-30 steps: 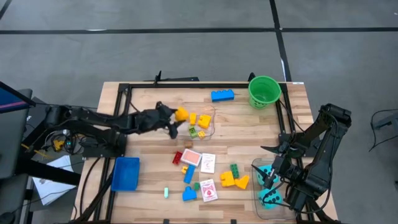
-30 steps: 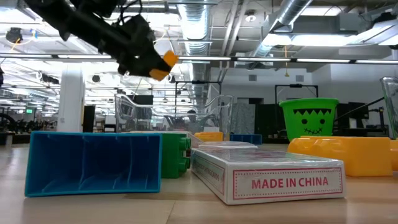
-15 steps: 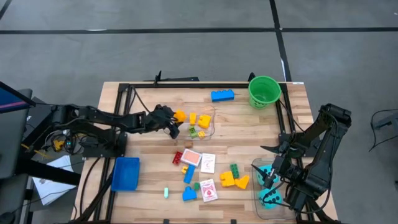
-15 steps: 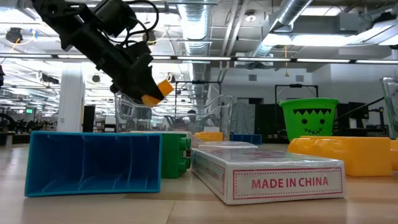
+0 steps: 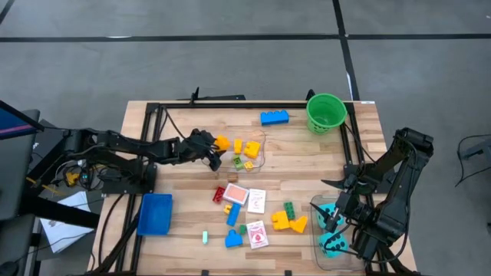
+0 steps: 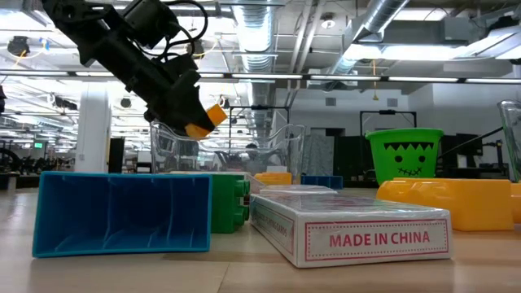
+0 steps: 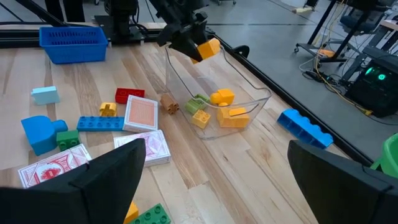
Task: Pick & Place Toys
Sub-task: Put the yellow game piece into the top transparent bin, then put the light blue game piece into the top transparent bin
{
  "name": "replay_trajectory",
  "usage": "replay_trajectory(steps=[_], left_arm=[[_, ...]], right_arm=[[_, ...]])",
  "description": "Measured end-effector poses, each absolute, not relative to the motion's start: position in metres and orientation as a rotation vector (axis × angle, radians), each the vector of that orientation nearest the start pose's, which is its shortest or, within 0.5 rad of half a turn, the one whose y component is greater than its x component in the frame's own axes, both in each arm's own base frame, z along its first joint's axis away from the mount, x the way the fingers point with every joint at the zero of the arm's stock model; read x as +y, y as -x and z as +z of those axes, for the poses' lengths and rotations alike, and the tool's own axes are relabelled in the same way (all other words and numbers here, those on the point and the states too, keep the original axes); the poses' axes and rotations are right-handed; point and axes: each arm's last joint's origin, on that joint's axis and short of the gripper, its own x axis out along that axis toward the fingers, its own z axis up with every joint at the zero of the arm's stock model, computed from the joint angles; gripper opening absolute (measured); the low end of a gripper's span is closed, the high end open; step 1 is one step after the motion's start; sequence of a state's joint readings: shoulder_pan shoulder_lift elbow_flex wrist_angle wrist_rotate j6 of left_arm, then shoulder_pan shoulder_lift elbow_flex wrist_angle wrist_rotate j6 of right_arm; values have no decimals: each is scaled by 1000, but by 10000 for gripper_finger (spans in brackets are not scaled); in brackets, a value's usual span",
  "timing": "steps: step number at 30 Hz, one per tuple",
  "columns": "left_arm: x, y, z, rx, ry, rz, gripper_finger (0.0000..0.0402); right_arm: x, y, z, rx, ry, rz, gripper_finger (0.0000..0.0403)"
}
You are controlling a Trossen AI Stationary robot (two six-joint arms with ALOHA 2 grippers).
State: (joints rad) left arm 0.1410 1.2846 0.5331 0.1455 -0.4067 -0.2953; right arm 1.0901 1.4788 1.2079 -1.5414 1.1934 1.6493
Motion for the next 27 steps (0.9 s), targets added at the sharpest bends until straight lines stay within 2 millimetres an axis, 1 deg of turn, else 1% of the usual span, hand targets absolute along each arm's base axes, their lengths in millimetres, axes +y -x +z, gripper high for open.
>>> replay_trajectory(steps=[4,8,13,17,20,22,24,27], left_arm=[[45,-239,180,523,197,615,305],[45,-239,180,523,197,615,317],[45,-239,180,523,197,613,320],[43,-239,183,514,222,535,317],[37,-238,193,488,262,398,314],[28,-236,201,466,294,260,312],[14,-234,208,453,312,101,312],[-15,-229,210,494,320,-158,313]], right_arm=[[191,-130,282,406,68,-534,384],[191,-130,282,409,67,-535,384],[191,-130,282,409,66,-534,384],[191,-130,282,409,66,-534,384],[191,-130,282,409,66,-534,384],[191,-130,282,415,63,-534,384],[191,-130,282,422,60,-535,384],[191,-130,282,422,58,-535,384]])
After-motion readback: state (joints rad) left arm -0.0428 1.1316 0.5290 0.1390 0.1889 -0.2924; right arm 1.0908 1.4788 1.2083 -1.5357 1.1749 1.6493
